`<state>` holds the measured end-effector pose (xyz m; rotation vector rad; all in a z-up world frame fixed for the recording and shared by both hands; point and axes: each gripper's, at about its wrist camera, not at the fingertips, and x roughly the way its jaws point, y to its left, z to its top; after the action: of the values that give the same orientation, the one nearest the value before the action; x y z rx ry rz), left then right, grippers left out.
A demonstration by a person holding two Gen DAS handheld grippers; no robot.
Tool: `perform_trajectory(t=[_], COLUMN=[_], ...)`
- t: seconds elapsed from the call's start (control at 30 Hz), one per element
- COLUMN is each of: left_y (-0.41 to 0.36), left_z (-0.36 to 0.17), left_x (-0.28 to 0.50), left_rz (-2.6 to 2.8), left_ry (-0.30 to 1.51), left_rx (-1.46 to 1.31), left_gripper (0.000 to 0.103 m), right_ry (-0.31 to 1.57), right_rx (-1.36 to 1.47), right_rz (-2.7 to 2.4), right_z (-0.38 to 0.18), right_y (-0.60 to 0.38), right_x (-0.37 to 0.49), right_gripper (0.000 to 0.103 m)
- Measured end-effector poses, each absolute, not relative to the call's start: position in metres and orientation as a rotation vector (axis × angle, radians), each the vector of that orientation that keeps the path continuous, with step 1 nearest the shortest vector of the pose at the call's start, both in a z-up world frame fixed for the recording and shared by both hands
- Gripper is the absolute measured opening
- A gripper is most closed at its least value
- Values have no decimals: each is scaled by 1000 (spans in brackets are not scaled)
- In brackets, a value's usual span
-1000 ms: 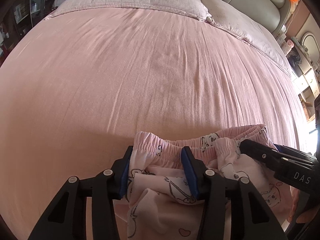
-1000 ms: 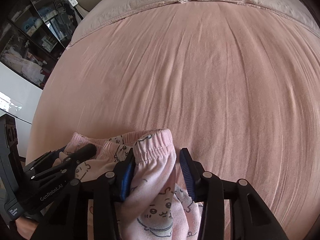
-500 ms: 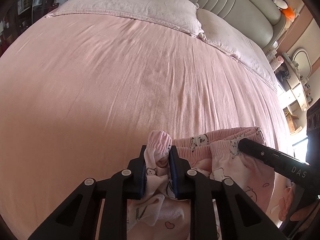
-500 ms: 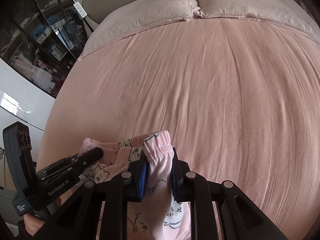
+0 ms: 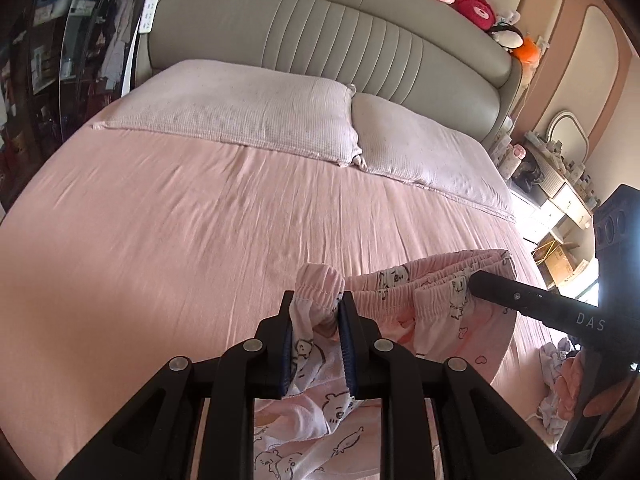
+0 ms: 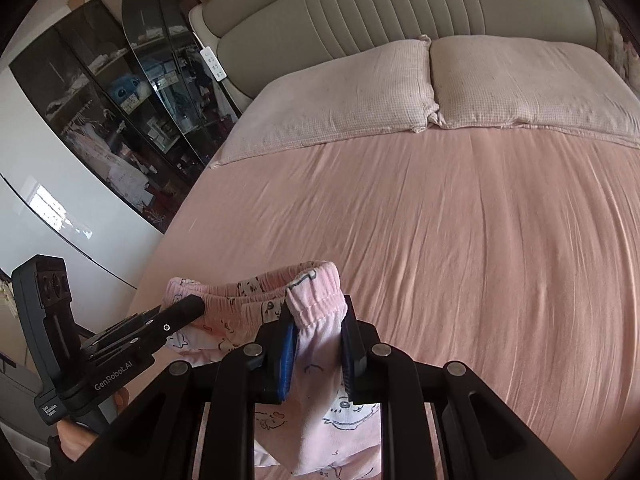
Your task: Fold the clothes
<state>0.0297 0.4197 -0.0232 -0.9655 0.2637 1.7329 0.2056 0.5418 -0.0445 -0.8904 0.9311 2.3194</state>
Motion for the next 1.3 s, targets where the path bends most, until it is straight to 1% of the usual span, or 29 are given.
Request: perform_trajectory(t=[0.17, 0.47, 0.67, 0.77, 0.83, 0.9, 1.17, 1.3], left_y=[408, 392, 391, 390, 389, 390, 394, 390], left_z=[20, 100, 137, 144, 145, 136, 50, 21], left_x=[24, 27, 30, 36, 40, 45, 50, 47], left_rz=[1768, 1790, 1766, 1751, 1738, 1724, 1707, 1696], left_ry=[208, 154, 102, 99, 99, 116, 250, 280], left_rx=[-896, -745, -692, -669, -659, -671, -812, -874], left_gripper=[17, 17, 17, 17, 17, 17, 17, 17], right_ry=[829, 679, 604, 571, 556, 571, 713, 759], right_rx=[-841, -743, -679, -675, -688, -717, -912, -1008], right_rz=[2405, 2480, 2496, 2505, 2493, 2482, 2385, 2362], right_z=[11, 87, 132, 143, 140, 128, 22, -27], right_y=[530, 515, 515, 516, 515, 516, 528, 525], right_x=[199, 197, 205, 206, 208, 209, 198, 184], right_gripper=[17, 17, 17, 17, 17, 17, 17, 17])
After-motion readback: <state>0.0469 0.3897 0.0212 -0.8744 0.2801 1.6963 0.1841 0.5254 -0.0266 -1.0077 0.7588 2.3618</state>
